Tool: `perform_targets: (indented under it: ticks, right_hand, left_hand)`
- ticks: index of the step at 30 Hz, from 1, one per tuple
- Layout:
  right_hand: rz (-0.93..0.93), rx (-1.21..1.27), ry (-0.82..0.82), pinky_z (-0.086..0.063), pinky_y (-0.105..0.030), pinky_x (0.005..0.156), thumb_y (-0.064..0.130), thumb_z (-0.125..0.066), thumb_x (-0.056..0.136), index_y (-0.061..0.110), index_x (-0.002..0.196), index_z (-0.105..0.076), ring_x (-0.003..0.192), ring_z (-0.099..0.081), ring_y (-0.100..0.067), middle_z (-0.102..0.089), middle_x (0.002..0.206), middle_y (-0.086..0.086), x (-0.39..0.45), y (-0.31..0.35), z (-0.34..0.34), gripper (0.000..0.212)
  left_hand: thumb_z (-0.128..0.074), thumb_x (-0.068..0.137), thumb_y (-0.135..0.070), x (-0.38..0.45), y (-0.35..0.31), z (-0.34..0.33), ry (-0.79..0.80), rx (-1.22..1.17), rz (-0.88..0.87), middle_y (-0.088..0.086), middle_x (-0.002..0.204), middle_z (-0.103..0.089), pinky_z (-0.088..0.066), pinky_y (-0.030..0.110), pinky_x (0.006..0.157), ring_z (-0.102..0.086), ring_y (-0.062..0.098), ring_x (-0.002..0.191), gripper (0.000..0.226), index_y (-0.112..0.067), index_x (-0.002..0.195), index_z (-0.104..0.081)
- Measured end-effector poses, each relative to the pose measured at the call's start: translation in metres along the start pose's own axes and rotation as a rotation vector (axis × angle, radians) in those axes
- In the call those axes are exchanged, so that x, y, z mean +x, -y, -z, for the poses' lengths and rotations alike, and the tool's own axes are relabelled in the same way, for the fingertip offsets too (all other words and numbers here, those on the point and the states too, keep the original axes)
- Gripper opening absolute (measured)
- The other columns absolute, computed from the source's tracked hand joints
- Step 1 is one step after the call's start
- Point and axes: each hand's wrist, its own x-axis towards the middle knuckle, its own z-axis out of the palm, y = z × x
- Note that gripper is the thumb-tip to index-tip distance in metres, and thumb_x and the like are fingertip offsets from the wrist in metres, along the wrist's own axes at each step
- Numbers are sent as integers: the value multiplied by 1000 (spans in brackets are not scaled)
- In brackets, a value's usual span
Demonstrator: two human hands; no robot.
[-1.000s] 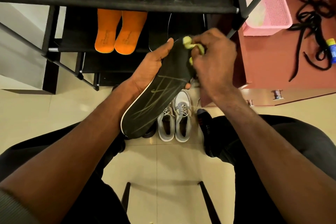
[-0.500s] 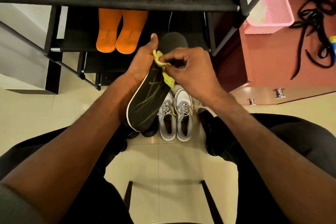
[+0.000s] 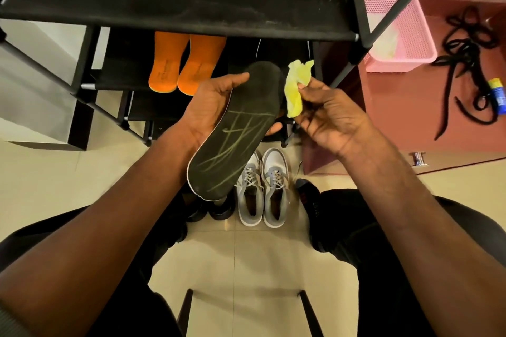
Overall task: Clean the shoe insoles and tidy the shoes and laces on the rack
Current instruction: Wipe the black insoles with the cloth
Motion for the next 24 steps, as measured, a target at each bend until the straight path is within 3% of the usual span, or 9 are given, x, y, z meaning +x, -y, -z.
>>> perform_targets:
  ticks: [2, 4, 8, 13, 16, 19, 22, 24]
  right_hand:
    - [-33, 38, 31, -60, -24, 62, 0, -54, 102, 7, 132, -66, 78, -75, -13, -78, 99, -6, 0, 0, -4, 33]
    - [-16, -10, 29, -60, -24, 64, 1, -56, 101, 7, 129, -67, 79, -76, -13, -79, 100, -6, -1, -3, -8, 31]
    - [234, -307, -121, -59, -26, 62, 0, -67, 94, 4, 115, -73, 78, -77, -19, -80, 97, -10, -2, -17, -16, 22]
    - [577, -905, -152, -63, -34, 75, 13, -74, 95, 16, 111, -80, 80, -77, -13, -79, 93, 4, -1, -38, -20, 17]
    - [719, -1229, -201, -58, -28, 82, 23, -80, 90, 21, 110, -80, 88, -68, -5, -73, 100, 9, -2, -46, -20, 20]
    - [767, -1297, -251, -58, -29, 83, 19, -80, 90, 20, 109, -81, 92, -65, -7, -70, 106, 6, -1, -48, -20, 18]
    - [768, -1287, -281, -61, -37, 84, 15, -79, 90, 20, 107, -80, 91, -69, -9, -74, 105, 6, -1, -46, -21, 18]
    - [764, -1296, -297, -61, -39, 83, 12, -78, 89, 19, 107, -80, 90, -69, -10, -75, 105, 5, -1, -45, -21, 19]
  left_hand:
    - [-55, 101, -28, 3, 1, 1, 30, -60, 57, 26, 132, -65, -48, 59, 106, -65, 37, 108, 43, -1, 133, -63]
    - [-56, 100, -30, 4, 1, 2, 10, -61, 32, 26, 126, -67, -46, 60, 108, -68, 38, 103, 43, -1, 130, -64]
    - [-46, 105, -44, 5, 2, 6, -28, -82, 44, 19, 116, -72, -51, 56, 100, -70, 34, 100, 46, -9, 123, -68]
    - [-40, 108, -48, 2, 7, -1, -40, -92, 29, 10, 89, -77, -63, 36, 73, -75, 23, 77, 47, -10, 109, -69]
    - [-39, 108, -51, 6, 11, -1, -18, -115, 17, 10, 95, -75, -61, 32, 76, -73, 21, 84, 53, -8, 117, -68]
    - [-35, 108, -55, 9, 16, -3, 17, -141, 20, 14, 113, -71, -61, 34, 83, -71, 24, 96, 65, -3, 139, -59]
    - [-33, 107, -59, 11, 19, -4, 82, -148, 31, 13, 107, -71, -62, 32, 76, -72, 23, 90, 70, -3, 142, -56]
    - [-32, 108, -58, 13, 20, -5, 105, -140, 5, 14, 111, -71, -61, 33, 81, -71, 24, 95, 70, -2, 144, -54]
